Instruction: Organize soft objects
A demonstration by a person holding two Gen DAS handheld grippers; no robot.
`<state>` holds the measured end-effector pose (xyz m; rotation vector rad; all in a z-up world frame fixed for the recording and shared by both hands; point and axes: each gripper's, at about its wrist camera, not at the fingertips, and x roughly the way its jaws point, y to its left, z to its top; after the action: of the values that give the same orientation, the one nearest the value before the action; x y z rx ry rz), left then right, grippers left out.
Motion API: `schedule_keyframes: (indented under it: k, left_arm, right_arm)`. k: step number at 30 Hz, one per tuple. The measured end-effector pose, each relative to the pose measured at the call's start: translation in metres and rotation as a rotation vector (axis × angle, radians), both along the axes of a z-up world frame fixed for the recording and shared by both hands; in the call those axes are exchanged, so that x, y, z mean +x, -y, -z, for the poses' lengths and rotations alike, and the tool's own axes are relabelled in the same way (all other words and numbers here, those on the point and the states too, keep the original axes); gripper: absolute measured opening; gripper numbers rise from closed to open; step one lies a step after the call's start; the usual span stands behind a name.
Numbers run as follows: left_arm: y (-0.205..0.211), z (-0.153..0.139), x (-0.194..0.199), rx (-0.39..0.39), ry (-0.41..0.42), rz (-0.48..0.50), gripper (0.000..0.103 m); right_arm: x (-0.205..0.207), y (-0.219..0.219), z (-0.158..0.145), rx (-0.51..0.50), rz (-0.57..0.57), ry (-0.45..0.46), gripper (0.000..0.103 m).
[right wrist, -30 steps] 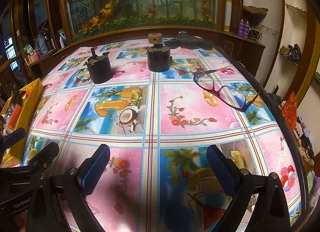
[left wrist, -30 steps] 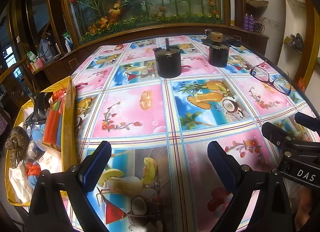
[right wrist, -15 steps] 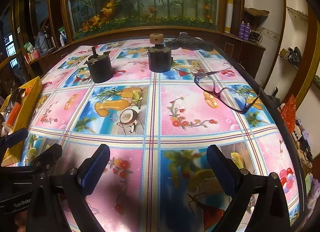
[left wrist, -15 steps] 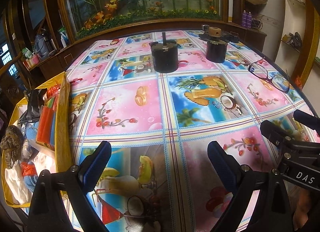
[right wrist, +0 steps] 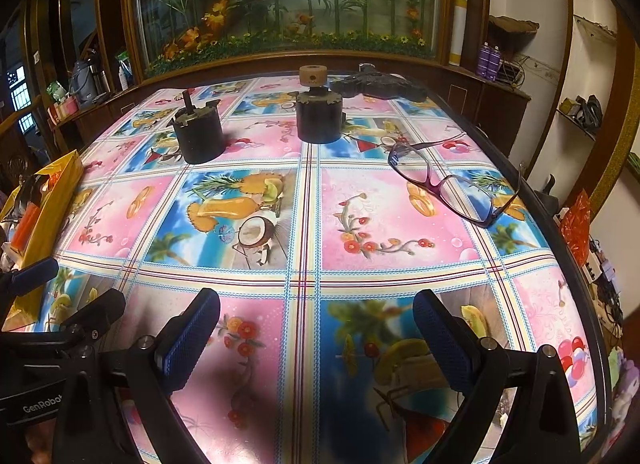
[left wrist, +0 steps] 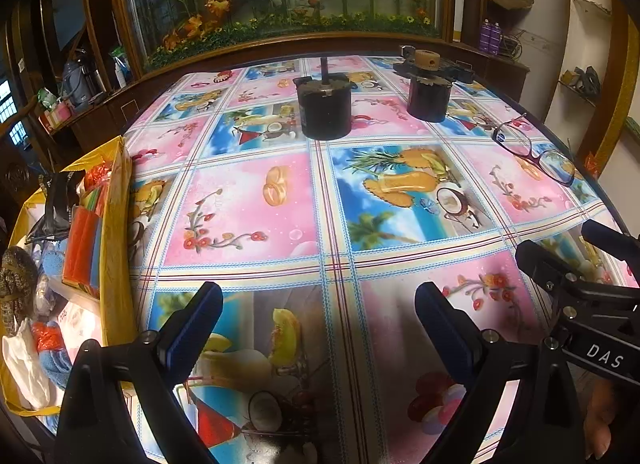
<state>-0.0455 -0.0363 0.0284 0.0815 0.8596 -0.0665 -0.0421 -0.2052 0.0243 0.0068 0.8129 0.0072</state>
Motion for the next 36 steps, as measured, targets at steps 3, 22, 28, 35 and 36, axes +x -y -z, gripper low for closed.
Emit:
schedule_keyframes:
  k: [3,22,28,35,36]
  left_arm:
    - [-0.0013,0.0013,0.0014,-0.011,-0.009,-0.003,0.097]
    - [-0.0033,0.0026,0.0035,-0.019,-0.023,-0.005,0.097]
    - [-0.0031,0.0026,0.0034,-0.018,-0.026,-0.002,0.097]
    - [-0.0024,0.0062,0.0062,-0.023,-0.051,-0.001,0.097]
    - [-0.0024,0.0072,0.0070,-0.027,-0.060,0.001,0.097]
  right_arm:
    - [0.0003,-0.0002,0.0002,-0.001,0.000,-0.001,0.099]
    - [0.0012,-0.0012,0.0008,-0.005,0.003,-0.003,0.099]
    - [0.0022,-0.0004,0.0027,-0.013,0.004,-0.011,0.099]
    - [0.0073,-0.0012,0.0063,-0.024,0.017,-0.039,0.099]
    - [0.0084,-0.0014,0.0070,-0.025,0.019,-0.046,0.099]
